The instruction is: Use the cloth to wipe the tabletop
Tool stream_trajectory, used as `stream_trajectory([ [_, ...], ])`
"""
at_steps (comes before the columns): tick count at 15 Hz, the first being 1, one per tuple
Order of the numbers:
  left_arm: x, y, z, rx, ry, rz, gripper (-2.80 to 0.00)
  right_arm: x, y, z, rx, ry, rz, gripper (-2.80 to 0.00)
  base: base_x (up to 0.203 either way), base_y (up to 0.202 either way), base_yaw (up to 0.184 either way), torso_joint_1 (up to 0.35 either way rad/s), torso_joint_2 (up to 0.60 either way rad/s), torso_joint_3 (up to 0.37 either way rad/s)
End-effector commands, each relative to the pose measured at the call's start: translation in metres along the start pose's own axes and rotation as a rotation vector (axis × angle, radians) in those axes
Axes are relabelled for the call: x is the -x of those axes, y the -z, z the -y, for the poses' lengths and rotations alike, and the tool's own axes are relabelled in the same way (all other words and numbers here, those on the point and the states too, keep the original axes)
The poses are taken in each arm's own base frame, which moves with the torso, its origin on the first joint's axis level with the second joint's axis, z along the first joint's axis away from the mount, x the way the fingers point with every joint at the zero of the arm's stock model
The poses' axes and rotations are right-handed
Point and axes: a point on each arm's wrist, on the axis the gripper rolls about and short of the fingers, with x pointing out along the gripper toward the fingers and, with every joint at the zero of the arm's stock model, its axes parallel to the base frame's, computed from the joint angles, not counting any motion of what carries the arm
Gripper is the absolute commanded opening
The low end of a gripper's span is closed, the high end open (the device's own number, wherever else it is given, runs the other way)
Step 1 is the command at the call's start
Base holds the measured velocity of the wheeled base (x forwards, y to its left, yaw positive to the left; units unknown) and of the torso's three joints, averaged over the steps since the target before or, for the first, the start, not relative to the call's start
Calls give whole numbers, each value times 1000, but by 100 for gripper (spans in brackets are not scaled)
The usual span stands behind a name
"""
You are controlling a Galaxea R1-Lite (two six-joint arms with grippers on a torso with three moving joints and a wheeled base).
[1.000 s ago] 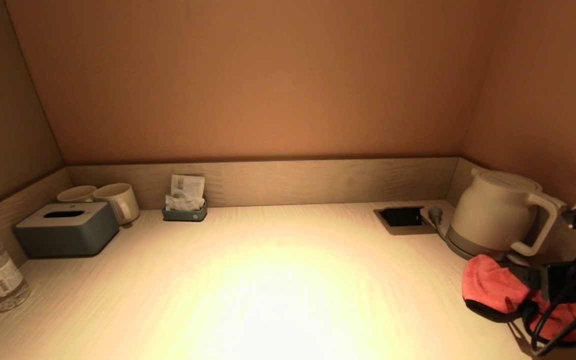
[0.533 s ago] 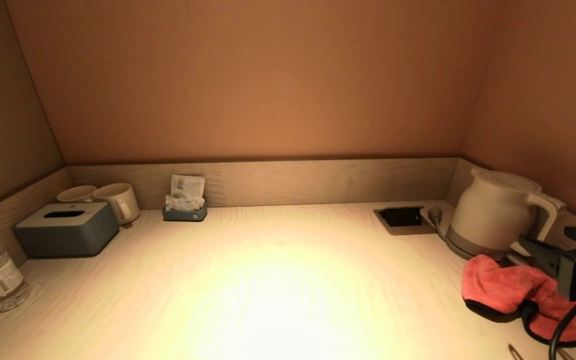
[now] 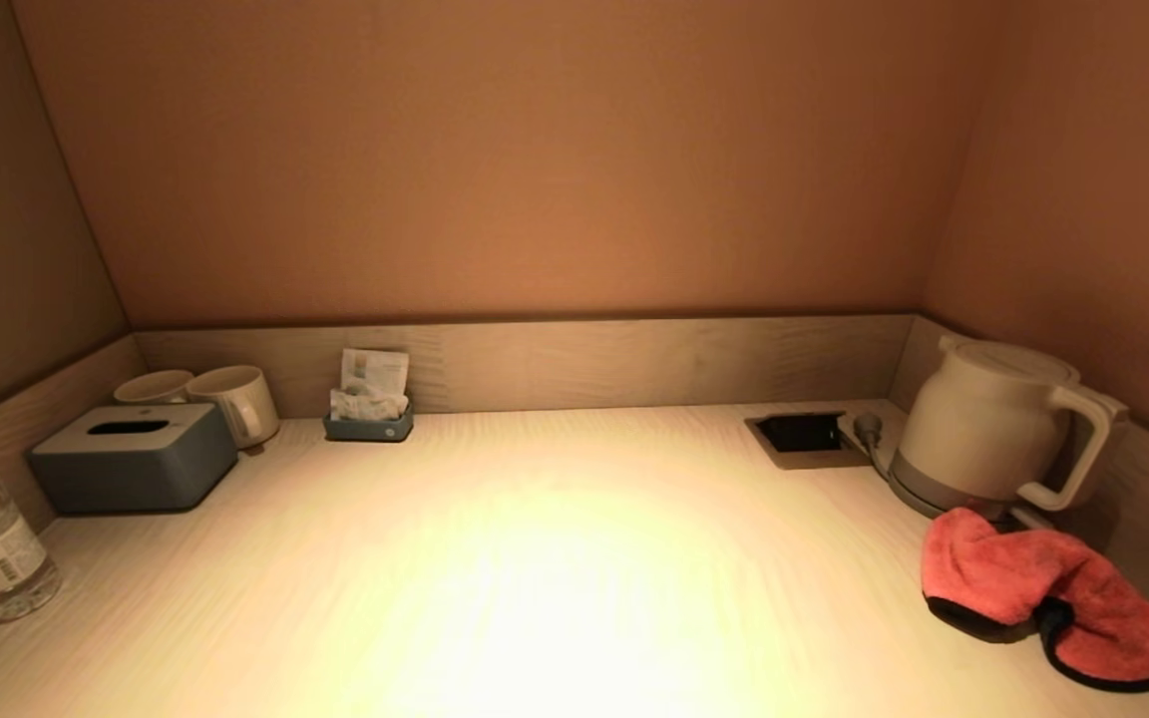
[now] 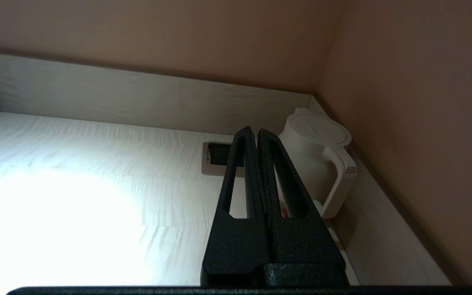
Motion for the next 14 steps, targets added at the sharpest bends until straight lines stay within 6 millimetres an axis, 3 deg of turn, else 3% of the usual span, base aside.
stream_trajectory([
  [1,0,0,0,0,-1,-1,-280,14,1,-2,-46,-8,-54,-280,0,0,0,0,0,0],
  [9,0,0,0,0,-1,-1,-280,90,8,-14,-116,10,58,-280,0,0,0,0,0,0],
  [14,0,0,0,-1,-1,0,-280,118,21,-17,-144,-1,80,-280,0,0,0,0,0,0],
])
